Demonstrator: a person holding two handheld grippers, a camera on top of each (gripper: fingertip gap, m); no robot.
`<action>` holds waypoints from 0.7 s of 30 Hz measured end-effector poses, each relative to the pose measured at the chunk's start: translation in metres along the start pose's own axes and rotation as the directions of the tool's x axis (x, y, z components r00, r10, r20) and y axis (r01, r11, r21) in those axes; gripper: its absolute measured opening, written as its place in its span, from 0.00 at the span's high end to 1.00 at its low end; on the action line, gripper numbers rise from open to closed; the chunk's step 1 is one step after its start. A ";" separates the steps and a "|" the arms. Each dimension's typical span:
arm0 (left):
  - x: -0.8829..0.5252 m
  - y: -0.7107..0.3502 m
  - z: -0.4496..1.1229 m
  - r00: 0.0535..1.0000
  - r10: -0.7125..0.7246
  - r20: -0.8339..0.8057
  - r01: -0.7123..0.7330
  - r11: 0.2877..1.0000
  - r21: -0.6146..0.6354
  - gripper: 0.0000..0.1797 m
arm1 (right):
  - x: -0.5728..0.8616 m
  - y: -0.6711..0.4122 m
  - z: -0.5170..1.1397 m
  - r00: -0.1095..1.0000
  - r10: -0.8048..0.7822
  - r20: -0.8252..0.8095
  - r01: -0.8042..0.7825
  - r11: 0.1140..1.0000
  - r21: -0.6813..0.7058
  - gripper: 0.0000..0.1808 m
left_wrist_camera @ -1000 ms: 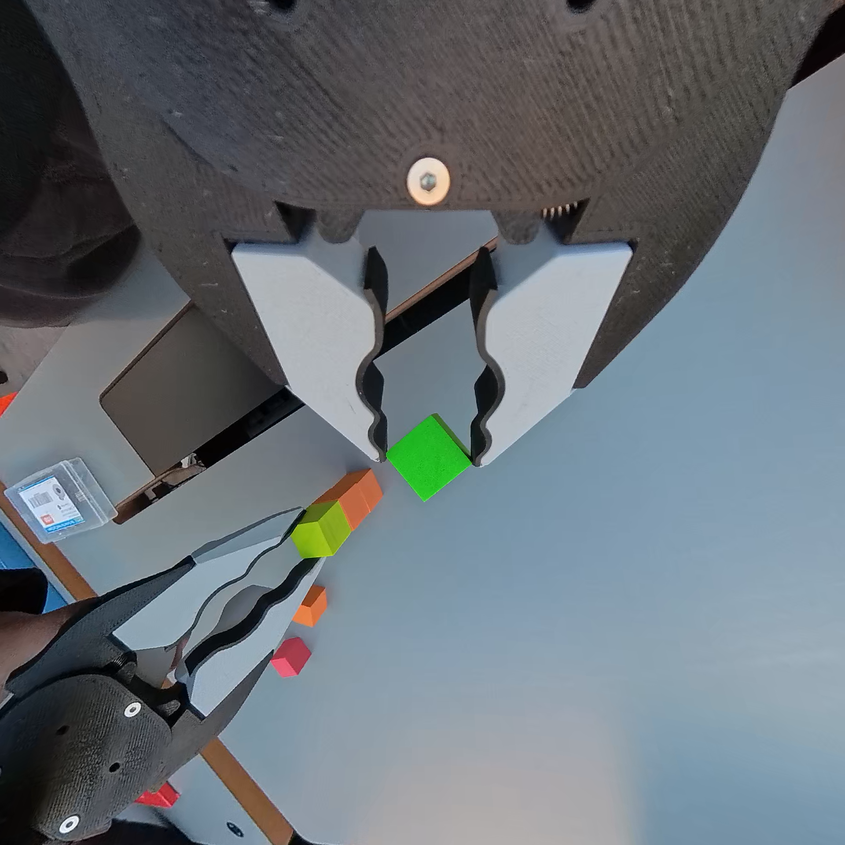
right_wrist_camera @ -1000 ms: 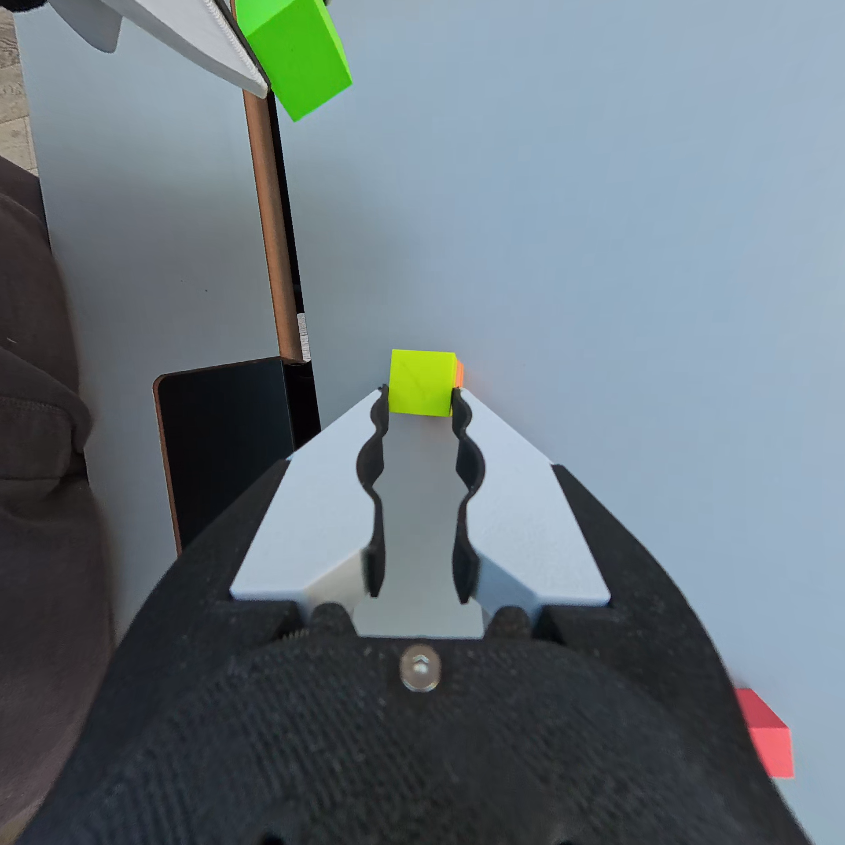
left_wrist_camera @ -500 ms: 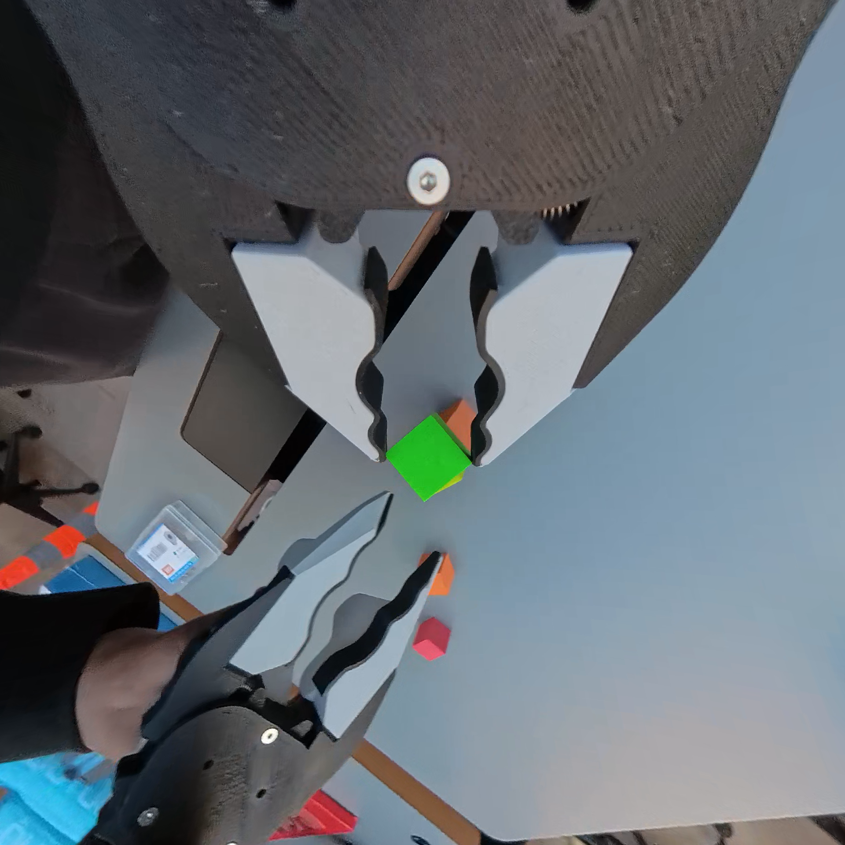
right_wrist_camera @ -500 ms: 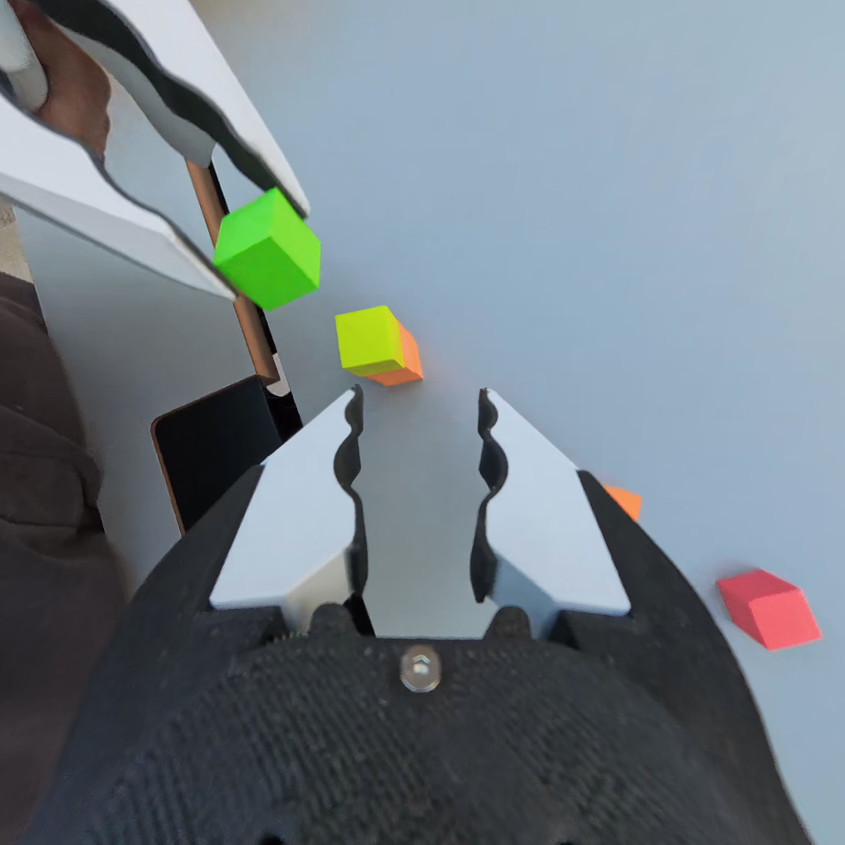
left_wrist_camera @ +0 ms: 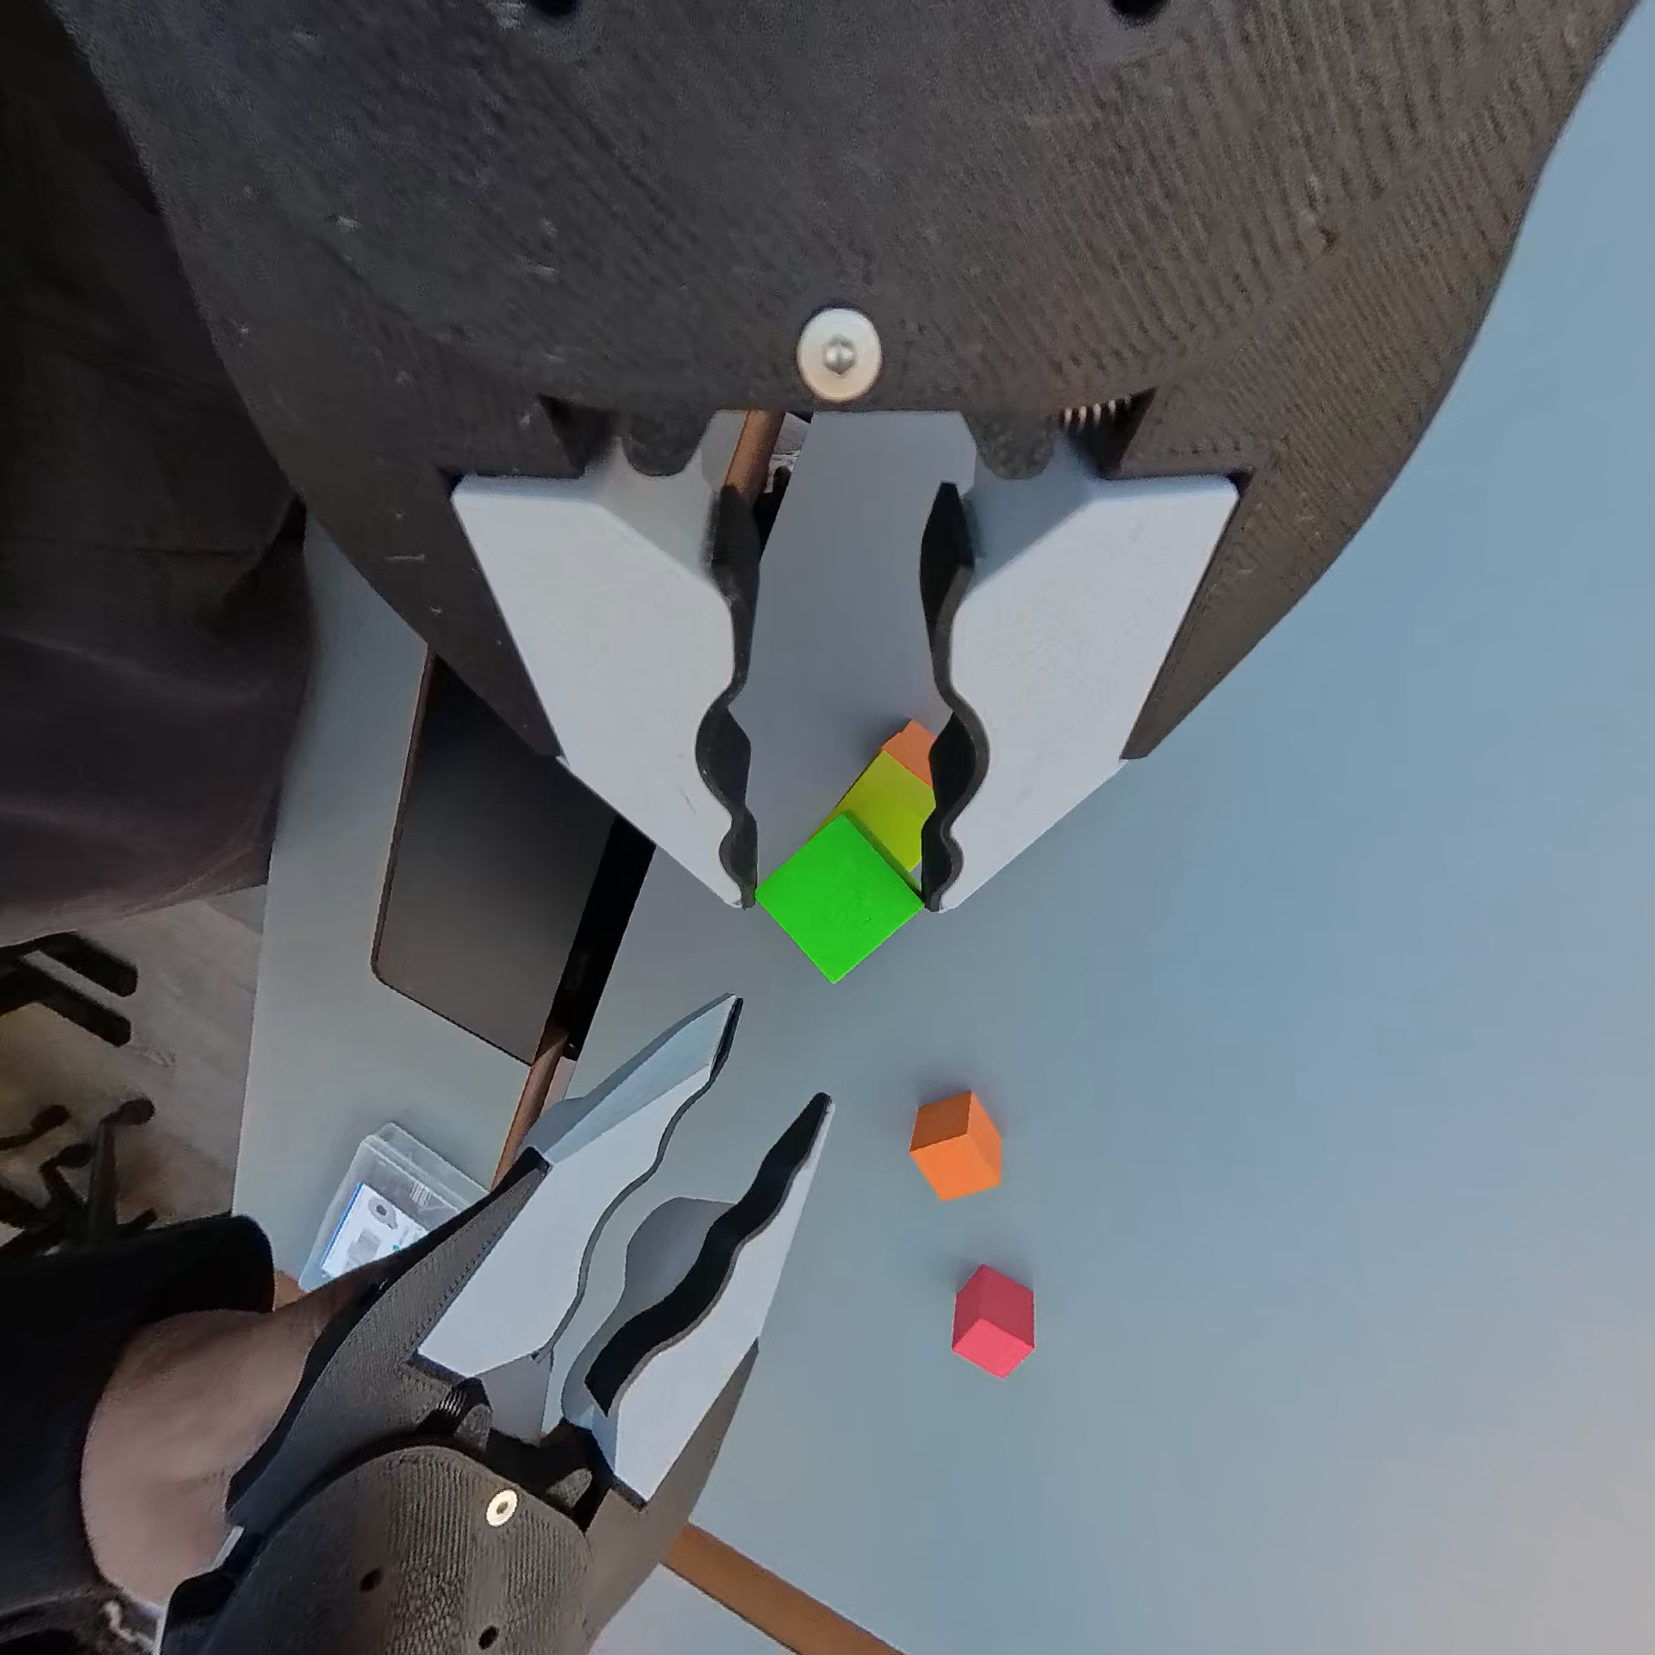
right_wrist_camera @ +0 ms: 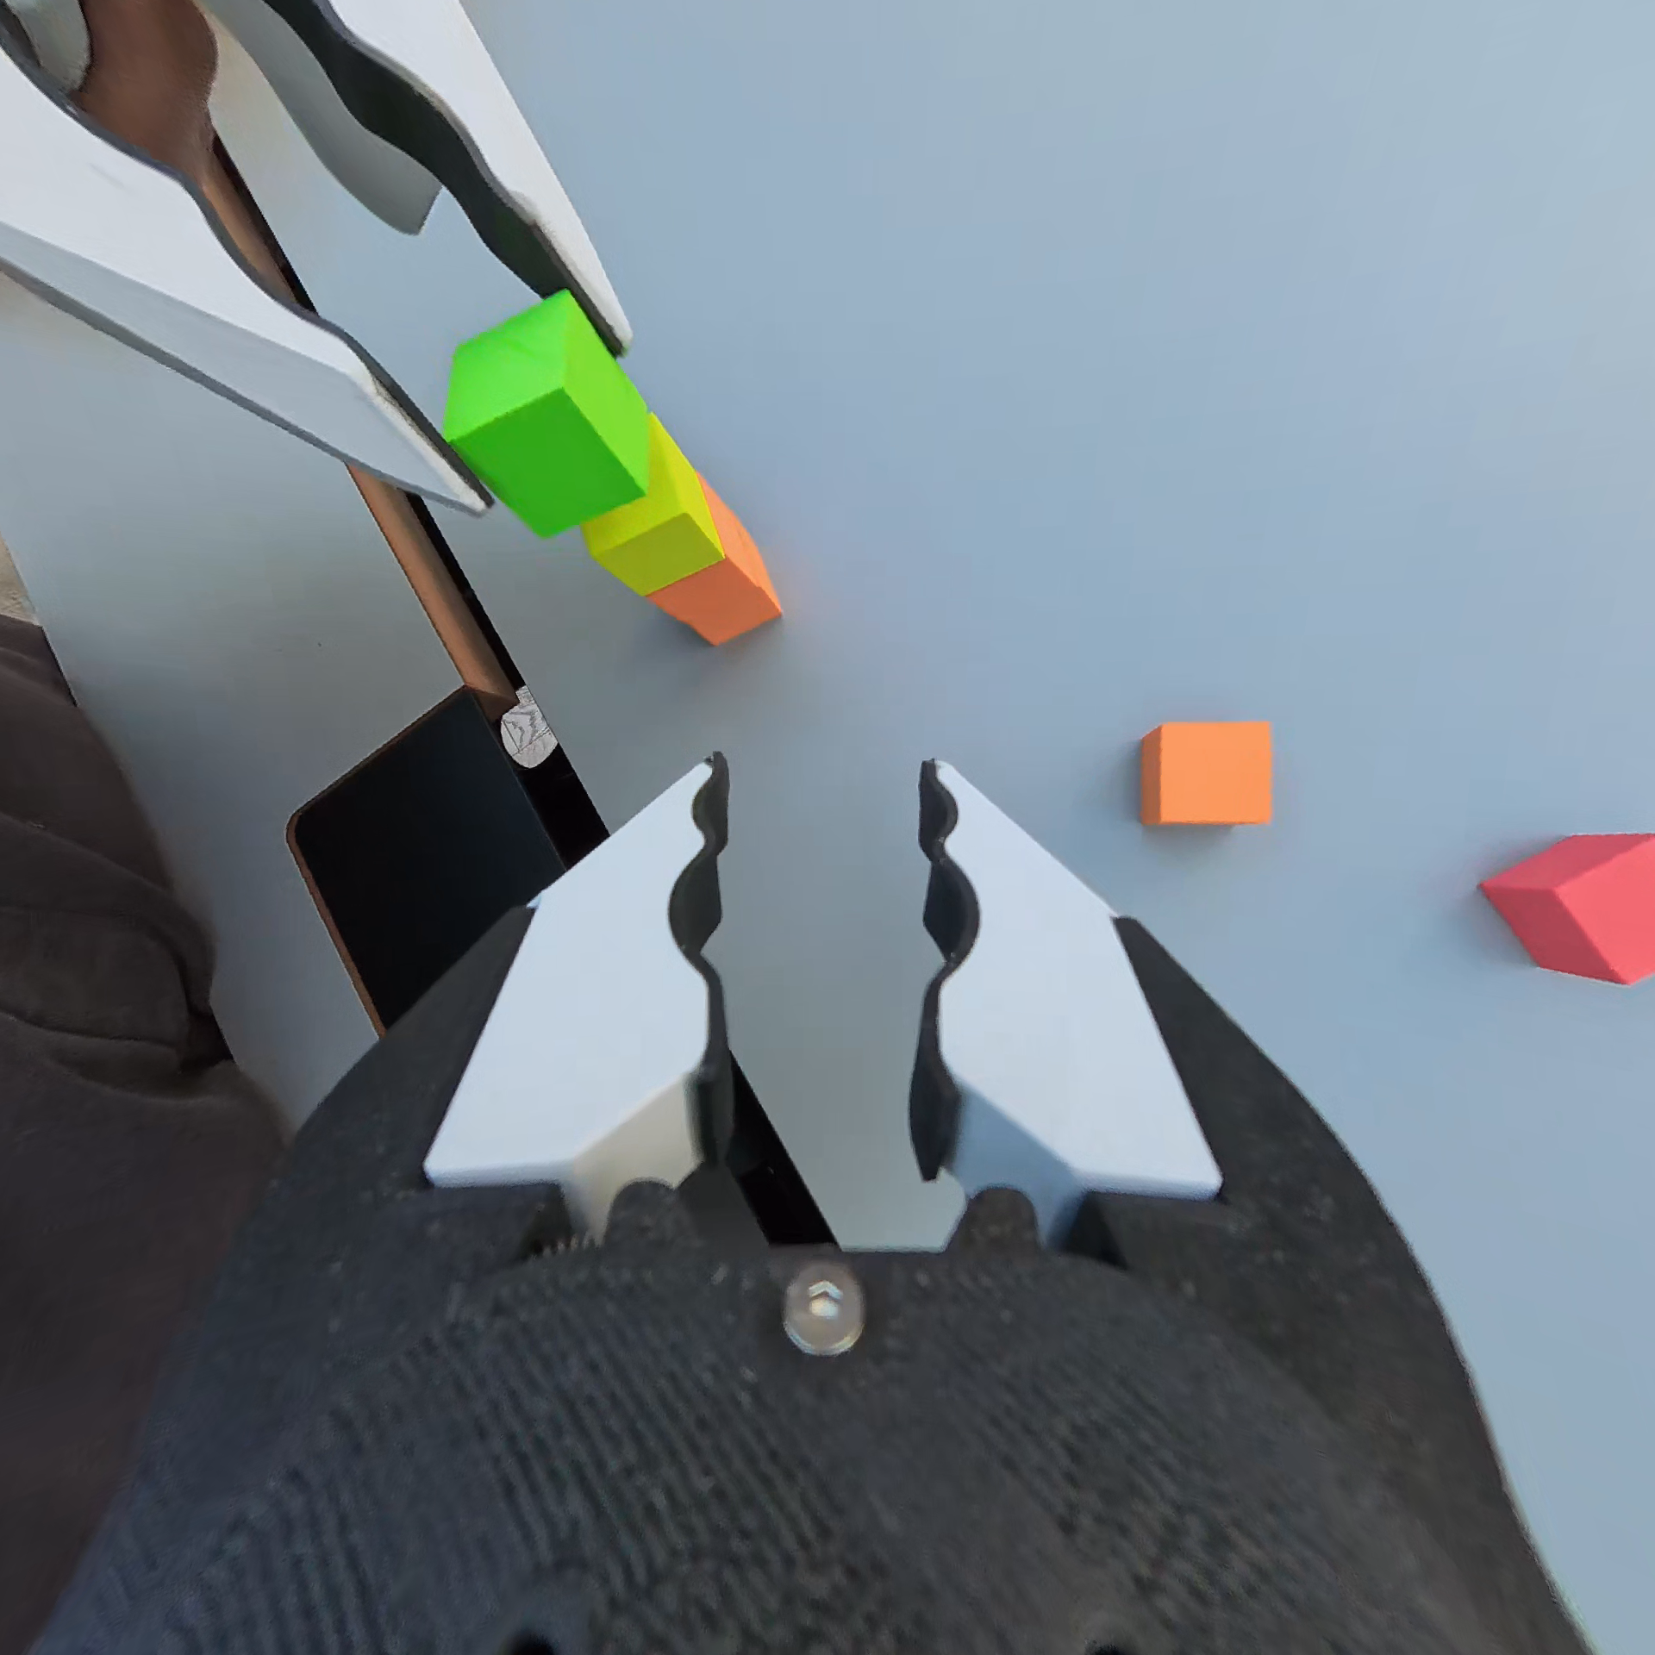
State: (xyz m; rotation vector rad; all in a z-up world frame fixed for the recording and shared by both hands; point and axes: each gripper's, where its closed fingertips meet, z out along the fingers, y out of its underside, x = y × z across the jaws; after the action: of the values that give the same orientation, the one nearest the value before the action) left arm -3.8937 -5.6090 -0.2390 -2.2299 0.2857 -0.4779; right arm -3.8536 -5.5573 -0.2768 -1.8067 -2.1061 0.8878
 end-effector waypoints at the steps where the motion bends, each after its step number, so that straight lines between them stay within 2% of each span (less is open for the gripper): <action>1: 0.000 -0.001 0.000 1.000 -0.016 -0.002 0.016 1.000 0.006 0.81 | 0.000 0.001 0.000 1.000 0.007 0.002 -0.007 1.000 0.003 0.77; 14: -0.004 0.007 0.003 0.993 -0.035 0.112 0.036 0.999 -0.013 0.81 | -0.002 0.000 0.004 0.998 0.054 0.028 -0.054 0.998 0.031 0.79; 21: -0.004 0.005 0.004 0.992 -0.045 0.115 0.045 0.999 -0.002 0.82 | 0.000 0.002 0.002 0.998 0.064 0.023 -0.065 0.997 0.033 0.79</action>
State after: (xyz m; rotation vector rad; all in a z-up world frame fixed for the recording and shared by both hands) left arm -3.8961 -5.6078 -0.2465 -2.2621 0.1767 -0.3711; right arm -3.8529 -5.5581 -0.2791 -1.8658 -2.0438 0.9572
